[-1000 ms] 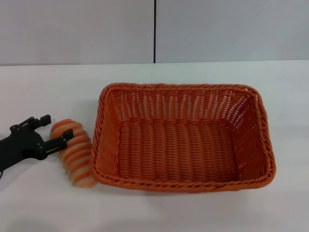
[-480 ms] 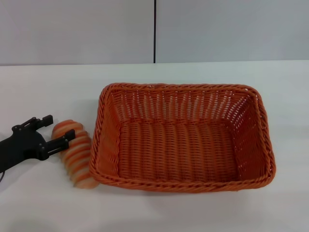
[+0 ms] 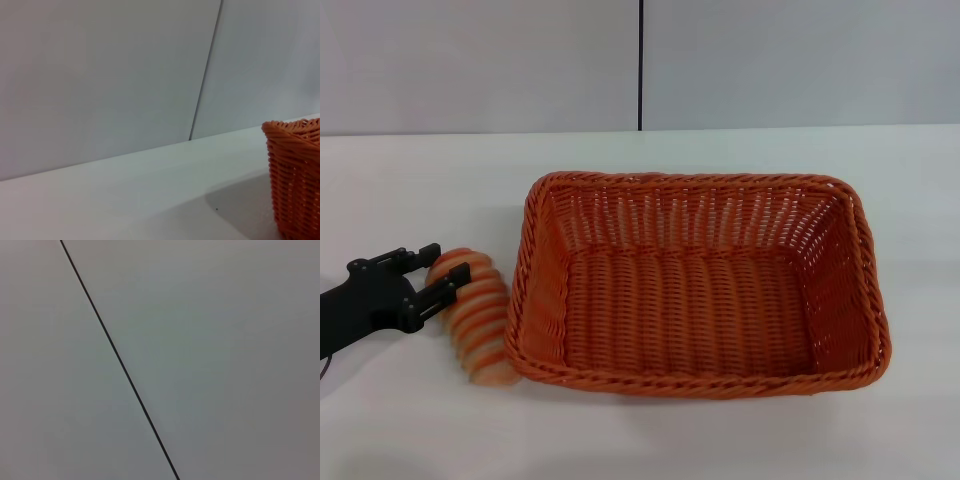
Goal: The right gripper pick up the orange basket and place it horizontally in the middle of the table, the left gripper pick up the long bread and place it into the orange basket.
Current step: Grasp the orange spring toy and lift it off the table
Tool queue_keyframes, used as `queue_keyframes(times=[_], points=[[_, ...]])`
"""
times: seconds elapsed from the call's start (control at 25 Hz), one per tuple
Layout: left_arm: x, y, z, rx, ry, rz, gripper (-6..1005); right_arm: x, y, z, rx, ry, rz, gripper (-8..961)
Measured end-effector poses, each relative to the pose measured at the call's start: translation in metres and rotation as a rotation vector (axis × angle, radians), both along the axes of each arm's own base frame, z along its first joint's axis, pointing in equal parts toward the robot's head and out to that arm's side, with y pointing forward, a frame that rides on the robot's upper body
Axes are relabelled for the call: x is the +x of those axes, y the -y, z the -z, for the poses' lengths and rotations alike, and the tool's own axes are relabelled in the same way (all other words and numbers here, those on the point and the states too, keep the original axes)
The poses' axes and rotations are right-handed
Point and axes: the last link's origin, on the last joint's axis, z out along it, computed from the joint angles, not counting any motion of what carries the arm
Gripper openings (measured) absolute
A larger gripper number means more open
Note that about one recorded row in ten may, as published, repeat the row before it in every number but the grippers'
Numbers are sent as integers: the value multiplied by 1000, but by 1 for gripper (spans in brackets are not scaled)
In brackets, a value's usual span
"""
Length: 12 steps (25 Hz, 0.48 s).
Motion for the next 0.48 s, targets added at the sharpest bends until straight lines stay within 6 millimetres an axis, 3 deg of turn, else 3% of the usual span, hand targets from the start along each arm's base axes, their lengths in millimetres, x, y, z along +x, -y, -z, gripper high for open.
queue_keyframes(times=[0.12,0.48], points=[[0,0,0,0,1,-1,598,0,0,0,0,0,0,495],[0,0,0,1,-1,5,430,0,0,0,1,0,0,494]])
